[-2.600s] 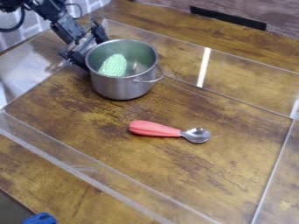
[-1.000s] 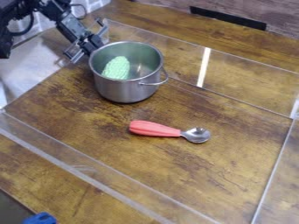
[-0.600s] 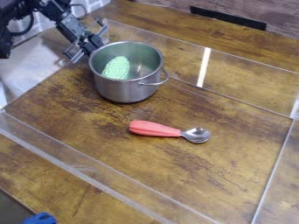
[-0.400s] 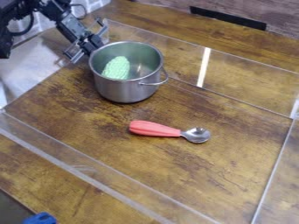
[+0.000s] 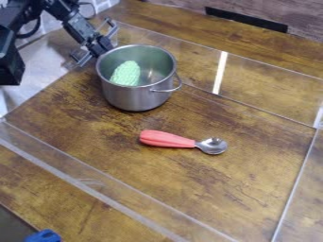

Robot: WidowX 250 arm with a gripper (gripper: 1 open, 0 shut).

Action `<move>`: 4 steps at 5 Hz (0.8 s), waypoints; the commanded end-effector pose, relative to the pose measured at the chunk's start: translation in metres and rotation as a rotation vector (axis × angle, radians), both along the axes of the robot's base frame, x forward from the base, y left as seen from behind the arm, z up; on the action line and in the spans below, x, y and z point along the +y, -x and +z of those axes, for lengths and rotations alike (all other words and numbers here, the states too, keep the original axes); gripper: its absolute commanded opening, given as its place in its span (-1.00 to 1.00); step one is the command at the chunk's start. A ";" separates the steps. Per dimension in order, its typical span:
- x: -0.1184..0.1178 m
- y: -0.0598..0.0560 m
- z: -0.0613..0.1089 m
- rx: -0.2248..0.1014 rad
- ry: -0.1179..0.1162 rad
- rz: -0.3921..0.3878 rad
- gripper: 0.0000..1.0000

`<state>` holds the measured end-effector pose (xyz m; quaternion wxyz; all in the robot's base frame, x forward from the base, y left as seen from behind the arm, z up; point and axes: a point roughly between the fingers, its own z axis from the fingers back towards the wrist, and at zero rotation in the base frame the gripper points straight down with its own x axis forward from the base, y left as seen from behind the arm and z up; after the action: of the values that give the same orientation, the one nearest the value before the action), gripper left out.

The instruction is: Put the green object in the silver pot

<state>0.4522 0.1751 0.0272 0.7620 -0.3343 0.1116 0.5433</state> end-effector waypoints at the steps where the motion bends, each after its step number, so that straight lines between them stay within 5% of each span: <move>1: 0.043 -0.001 0.025 -0.056 -0.024 0.140 1.00; 4: 0.060 0.002 0.024 -0.061 0.031 0.119 1.00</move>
<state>0.4516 0.1802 0.0294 0.7593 -0.3341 0.1053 0.5484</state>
